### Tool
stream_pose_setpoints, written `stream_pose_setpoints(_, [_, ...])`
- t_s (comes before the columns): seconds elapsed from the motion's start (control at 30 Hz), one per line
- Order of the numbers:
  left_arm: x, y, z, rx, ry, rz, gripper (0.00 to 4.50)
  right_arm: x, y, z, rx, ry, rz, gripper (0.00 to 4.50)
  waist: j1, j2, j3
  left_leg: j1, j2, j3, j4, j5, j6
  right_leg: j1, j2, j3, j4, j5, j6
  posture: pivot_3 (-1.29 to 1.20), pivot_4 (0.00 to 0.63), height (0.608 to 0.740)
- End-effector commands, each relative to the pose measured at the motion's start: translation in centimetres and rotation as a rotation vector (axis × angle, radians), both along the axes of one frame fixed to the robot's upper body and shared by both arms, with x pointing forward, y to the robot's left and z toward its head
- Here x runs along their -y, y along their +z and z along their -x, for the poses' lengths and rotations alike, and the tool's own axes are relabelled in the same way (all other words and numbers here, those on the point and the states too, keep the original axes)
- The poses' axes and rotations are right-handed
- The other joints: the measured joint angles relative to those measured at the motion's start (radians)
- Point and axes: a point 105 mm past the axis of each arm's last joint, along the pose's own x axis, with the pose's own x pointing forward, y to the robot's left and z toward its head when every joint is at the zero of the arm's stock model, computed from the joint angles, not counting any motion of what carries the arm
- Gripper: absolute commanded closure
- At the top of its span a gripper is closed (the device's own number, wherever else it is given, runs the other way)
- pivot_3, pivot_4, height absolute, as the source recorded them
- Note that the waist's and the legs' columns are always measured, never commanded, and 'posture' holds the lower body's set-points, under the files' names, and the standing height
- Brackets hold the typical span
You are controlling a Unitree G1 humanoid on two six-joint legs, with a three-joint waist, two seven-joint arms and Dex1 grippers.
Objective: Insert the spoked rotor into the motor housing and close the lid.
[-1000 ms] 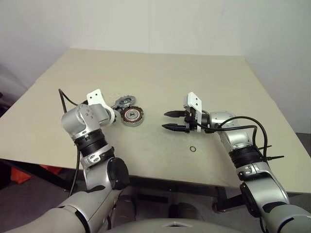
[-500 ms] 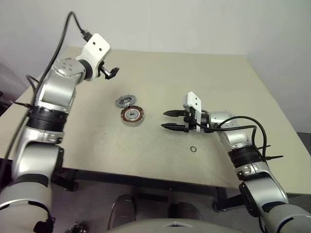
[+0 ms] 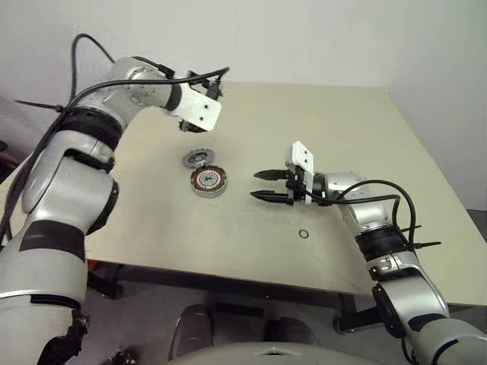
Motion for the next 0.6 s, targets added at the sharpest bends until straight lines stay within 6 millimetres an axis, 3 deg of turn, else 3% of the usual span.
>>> stream_pose_setpoints(0.03, [0.6, 1.0, 0.6, 0.022, -0.073, -0.053, 0.00, 0.2, 2.2, -0.2, 0.068, -0.001, -0.030, 1.88, 0.000, 0.000, 0.000, 0.000, 0.000, 0.000, 0.000, 0.000, 0.000, -0.001, 0.000, 0.000, 0.001, 0.000, 0.000, 0.00, 0.000, 0.740])
stream_pose_setpoints(0.3, [-1.1, -2.4, 2.5, -0.255, -0.084, -0.308, 0.00, 0.6, 2.5, -0.2, 0.076, -0.024, -0.027, 1.88, 0.016, 0.000, 0.000, 0.000, 0.001, 0.001, 0.000, 0.000, 0.000, -0.001, 0.000, 0.000, 0.002, 0.000, 0.000, 0.00, 0.000, 0.740])
stream_pose_setpoints(0.6, [-2.5, -6.1, 3.7, -0.398, -0.082, -0.372, 0.00, 0.2, 2.5, -0.2, 0.077, -0.029, -0.038, 1.88, 0.031, 0.000, 0.000, 0.001, 0.001, 0.002, 0.001, 0.001, -0.001, -0.003, 0.000, 0.001, 0.008, 0.000, -0.001, 0.00, 0.000, 0.740])
